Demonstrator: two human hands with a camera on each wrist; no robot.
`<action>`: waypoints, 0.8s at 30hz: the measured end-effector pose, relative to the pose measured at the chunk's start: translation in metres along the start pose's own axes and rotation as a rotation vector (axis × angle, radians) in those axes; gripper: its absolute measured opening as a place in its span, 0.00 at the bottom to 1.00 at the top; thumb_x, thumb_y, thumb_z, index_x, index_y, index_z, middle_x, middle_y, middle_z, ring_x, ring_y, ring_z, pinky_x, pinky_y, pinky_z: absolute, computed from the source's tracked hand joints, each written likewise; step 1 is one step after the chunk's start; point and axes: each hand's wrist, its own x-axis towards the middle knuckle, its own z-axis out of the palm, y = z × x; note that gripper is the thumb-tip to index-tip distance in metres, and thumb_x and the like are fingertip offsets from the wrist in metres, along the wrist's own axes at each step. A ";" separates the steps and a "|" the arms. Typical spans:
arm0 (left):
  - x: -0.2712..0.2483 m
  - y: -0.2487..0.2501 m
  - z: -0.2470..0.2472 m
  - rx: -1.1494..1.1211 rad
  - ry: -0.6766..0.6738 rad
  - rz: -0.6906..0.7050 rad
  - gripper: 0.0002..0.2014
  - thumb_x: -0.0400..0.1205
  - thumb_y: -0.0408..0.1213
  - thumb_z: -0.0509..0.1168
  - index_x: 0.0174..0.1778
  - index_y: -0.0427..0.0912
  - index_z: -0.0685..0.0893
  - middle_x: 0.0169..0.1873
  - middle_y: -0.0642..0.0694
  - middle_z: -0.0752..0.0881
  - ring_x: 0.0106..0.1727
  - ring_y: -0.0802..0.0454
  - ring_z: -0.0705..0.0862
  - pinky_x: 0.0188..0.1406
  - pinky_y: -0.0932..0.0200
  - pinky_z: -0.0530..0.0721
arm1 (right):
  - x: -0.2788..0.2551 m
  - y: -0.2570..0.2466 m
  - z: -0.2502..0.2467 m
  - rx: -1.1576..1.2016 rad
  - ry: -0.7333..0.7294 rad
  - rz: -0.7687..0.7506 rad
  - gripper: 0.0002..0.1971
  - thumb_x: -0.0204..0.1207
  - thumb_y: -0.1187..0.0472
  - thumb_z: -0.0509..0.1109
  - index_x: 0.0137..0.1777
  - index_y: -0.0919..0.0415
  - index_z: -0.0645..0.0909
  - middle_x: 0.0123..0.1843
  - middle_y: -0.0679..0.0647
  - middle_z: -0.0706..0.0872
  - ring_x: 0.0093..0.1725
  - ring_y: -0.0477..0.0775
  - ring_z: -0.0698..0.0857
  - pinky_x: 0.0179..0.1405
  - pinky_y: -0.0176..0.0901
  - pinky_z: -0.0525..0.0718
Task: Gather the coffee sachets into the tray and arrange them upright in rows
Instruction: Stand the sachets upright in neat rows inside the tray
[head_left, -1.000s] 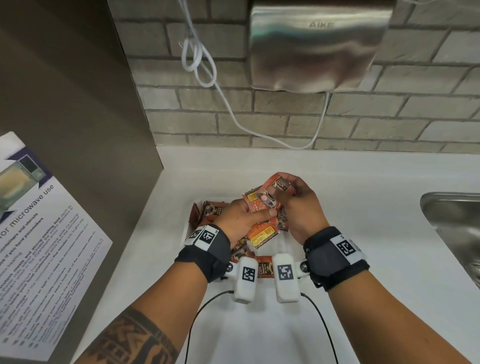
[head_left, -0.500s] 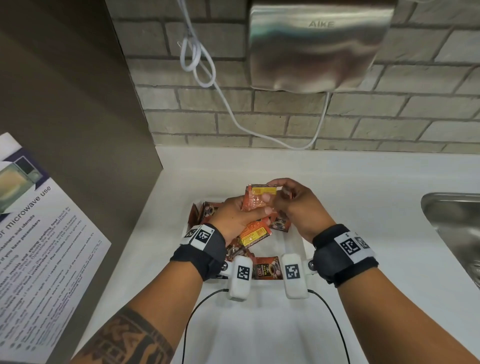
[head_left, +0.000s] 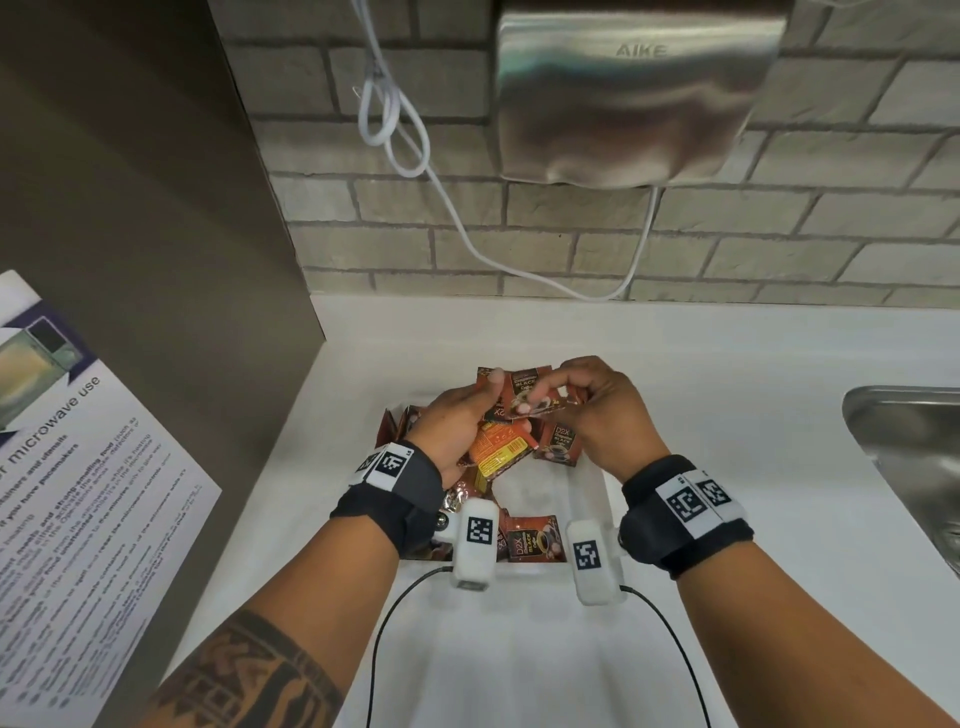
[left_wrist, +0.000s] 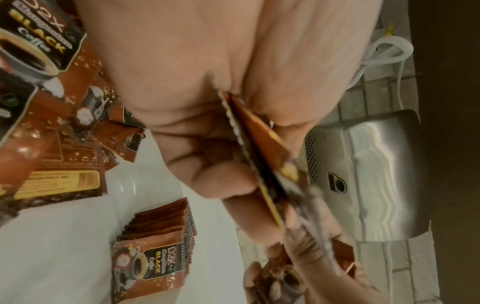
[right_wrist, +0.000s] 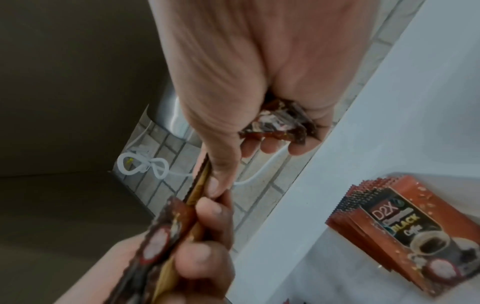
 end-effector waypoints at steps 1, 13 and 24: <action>0.000 0.000 0.000 0.007 -0.013 0.003 0.21 0.86 0.53 0.65 0.64 0.40 0.87 0.52 0.37 0.93 0.54 0.39 0.92 0.65 0.38 0.86 | 0.000 0.004 0.000 0.001 0.000 0.010 0.21 0.62 0.77 0.82 0.35 0.46 0.90 0.48 0.50 0.84 0.48 0.48 0.85 0.52 0.48 0.87; 0.000 -0.007 0.006 0.168 -0.090 0.106 0.09 0.82 0.51 0.72 0.53 0.52 0.92 0.53 0.45 0.93 0.60 0.43 0.90 0.69 0.38 0.82 | 0.003 0.007 -0.003 0.262 -0.079 0.337 0.29 0.65 0.55 0.86 0.66 0.55 0.83 0.59 0.59 0.90 0.58 0.62 0.91 0.61 0.59 0.88; 0.002 -0.004 0.002 0.238 -0.121 0.111 0.06 0.85 0.33 0.69 0.52 0.49 0.89 0.48 0.46 0.93 0.50 0.48 0.90 0.62 0.48 0.85 | 0.006 0.000 -0.012 0.372 -0.023 0.304 0.12 0.81 0.70 0.71 0.63 0.64 0.82 0.50 0.66 0.90 0.46 0.61 0.92 0.53 0.61 0.88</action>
